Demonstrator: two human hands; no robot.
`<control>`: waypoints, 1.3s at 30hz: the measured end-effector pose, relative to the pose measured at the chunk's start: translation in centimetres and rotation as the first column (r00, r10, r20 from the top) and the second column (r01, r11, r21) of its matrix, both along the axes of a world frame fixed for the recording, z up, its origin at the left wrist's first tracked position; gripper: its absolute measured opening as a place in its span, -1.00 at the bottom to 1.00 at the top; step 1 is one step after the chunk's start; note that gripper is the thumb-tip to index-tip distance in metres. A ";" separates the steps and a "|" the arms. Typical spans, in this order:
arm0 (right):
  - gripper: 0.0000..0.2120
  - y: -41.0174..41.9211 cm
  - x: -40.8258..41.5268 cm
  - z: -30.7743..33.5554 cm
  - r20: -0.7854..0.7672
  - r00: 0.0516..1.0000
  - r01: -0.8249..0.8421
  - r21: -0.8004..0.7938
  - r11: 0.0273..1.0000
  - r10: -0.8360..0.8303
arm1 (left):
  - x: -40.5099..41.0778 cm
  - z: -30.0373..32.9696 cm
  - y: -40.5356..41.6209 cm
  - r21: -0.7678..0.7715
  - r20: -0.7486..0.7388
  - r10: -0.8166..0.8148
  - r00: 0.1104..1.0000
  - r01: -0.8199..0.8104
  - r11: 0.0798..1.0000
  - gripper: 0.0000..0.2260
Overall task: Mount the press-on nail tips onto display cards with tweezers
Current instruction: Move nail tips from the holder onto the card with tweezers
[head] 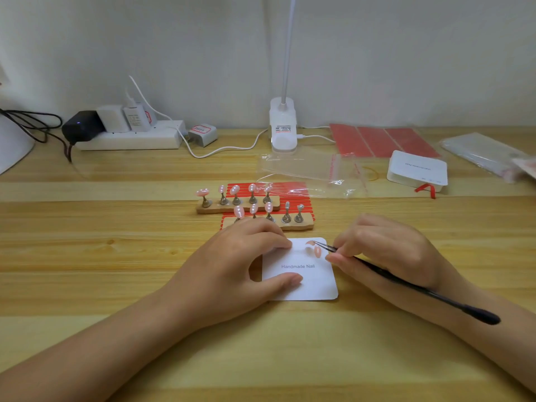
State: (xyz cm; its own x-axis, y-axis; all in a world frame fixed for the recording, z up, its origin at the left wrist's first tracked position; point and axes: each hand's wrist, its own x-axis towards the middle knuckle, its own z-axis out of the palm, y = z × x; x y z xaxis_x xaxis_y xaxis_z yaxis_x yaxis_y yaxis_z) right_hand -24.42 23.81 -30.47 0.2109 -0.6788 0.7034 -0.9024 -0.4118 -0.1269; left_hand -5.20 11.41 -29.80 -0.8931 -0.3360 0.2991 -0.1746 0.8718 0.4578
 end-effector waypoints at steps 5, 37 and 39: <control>-0.69 -0.1 -0.2 0.0 -0.083 0.996 -0.024 -0.001 1.000 0.023 | 0.0 0.0 0.0 -0.003 0.003 -0.002 1.000 0.002 1.000 -0.54; -0.70 0.0 0.3 0.5 -0.223 0.973 -0.063 0.009 0.998 0.063 | -0.1 -0.1 0.0 -0.019 -0.015 -0.009 1.000 0.009 1.000 -0.56; -0.69 0.0 0.3 0.5 -0.226 0.972 -0.064 0.013 0.998 0.066 | 0.0 -0.1 0.0 -0.018 -0.012 -0.010 1.000 0.010 1.000 -0.56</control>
State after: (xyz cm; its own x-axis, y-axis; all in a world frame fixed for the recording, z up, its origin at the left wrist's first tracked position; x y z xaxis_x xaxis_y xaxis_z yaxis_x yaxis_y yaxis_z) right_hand -24.10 23.79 -29.99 0.4076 -0.6624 0.6286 -0.8794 -0.4703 0.0746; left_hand -5.24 11.38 -29.88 -0.8927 -0.3212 0.3159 -0.1602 0.8817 0.4439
